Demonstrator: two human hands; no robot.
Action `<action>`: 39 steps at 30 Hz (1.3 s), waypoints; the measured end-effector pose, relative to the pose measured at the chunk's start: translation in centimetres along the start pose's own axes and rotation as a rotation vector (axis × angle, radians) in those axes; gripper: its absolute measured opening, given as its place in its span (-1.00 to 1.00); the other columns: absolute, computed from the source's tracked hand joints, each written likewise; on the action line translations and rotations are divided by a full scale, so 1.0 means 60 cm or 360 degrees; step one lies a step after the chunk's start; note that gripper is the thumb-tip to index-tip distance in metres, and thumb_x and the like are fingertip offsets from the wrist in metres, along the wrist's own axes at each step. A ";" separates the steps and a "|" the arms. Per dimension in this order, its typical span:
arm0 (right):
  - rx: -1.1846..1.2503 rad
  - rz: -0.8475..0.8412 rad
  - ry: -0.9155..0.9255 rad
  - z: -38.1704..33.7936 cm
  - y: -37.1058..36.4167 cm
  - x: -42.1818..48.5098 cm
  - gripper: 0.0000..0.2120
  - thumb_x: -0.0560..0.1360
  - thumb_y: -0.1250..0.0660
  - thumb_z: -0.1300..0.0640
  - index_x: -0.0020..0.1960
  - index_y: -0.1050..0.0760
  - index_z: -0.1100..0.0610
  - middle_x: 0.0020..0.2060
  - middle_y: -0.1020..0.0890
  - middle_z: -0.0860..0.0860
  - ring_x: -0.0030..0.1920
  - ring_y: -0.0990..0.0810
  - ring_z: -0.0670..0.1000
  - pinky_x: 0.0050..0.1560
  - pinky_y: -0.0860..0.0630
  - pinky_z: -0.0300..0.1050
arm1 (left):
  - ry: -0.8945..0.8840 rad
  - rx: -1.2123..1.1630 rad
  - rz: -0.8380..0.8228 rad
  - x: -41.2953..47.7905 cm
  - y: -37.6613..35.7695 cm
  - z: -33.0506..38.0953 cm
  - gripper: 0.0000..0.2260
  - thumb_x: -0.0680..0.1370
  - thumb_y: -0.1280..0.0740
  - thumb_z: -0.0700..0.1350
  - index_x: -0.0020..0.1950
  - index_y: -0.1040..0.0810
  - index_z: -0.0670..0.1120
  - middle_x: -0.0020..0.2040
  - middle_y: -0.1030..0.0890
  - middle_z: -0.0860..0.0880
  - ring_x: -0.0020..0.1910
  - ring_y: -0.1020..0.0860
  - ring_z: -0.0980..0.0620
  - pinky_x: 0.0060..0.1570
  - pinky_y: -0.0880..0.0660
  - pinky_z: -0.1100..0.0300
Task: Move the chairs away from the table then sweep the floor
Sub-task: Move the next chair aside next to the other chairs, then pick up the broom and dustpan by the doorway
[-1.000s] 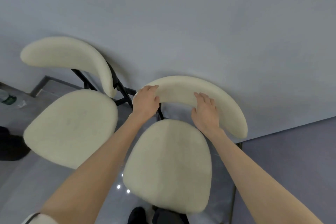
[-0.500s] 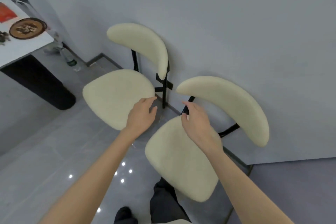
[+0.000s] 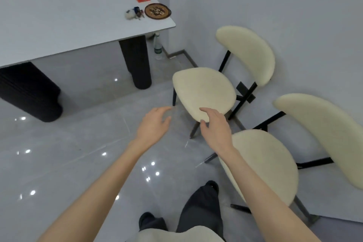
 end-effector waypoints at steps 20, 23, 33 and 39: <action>-0.0058 -0.0899 0.1240 -0.714 -0.436 -0.140 -0.61 0.55 -0.19 0.20 0.38 -0.41 0.09 0.31 -0.51 0.01 0.32 -0.44 0.07 0.33 -0.35 -0.07 | 0.1207 -0.0279 0.0982 -0.458 0.420 -0.563 -0.65 0.60 -0.23 -0.10 0.40 -0.41 -0.02 0.33 -0.49 -0.03 0.29 -0.47 -0.01 0.26 -0.35 0.17; -0.0050 -0.1054 0.1433 -0.807 -0.505 -0.171 -0.61 0.55 -0.19 0.21 0.37 -0.42 0.10 0.31 -0.51 0.02 0.33 -0.44 0.06 0.33 -0.32 -0.11 | 0.1390 -0.0317 0.1133 -0.522 0.458 -0.628 -0.65 0.60 -0.24 -0.10 0.39 -0.42 -0.02 0.30 -0.51 -0.04 0.27 -0.48 -0.03 0.27 -0.37 0.14; -0.0058 -0.1604 0.1829 -1.085 -0.684 -0.270 -0.63 0.54 -0.21 0.24 0.34 -0.45 0.10 0.27 -0.54 0.05 0.27 -0.52 0.08 0.32 -0.41 -0.08 | 0.1974 -0.0484 0.1499 -0.681 0.577 -0.775 -0.65 0.60 -0.23 -0.07 0.40 -0.40 -0.02 0.30 -0.52 -0.03 0.27 -0.49 -0.03 0.28 -0.39 0.10; -0.0147 -0.1760 0.2128 -1.230 -0.766 -0.356 -0.63 0.55 -0.21 0.17 0.34 -0.43 0.01 0.26 -0.54 -0.02 0.24 -0.53 0.05 0.24 -0.47 -0.04 | 0.2221 -0.0539 0.1767 -0.774 0.640 -0.840 -0.64 0.61 -0.22 -0.08 0.41 -0.39 -0.03 0.30 -0.51 -0.03 0.28 -0.47 -0.01 0.24 -0.37 0.17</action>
Point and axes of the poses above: each hand's wrist, its own x-axis towards the middle knuckle, its own y-axis out of the back of the hand, z = x × y, the point moved 6 cm from there along x, towards the middle knuckle
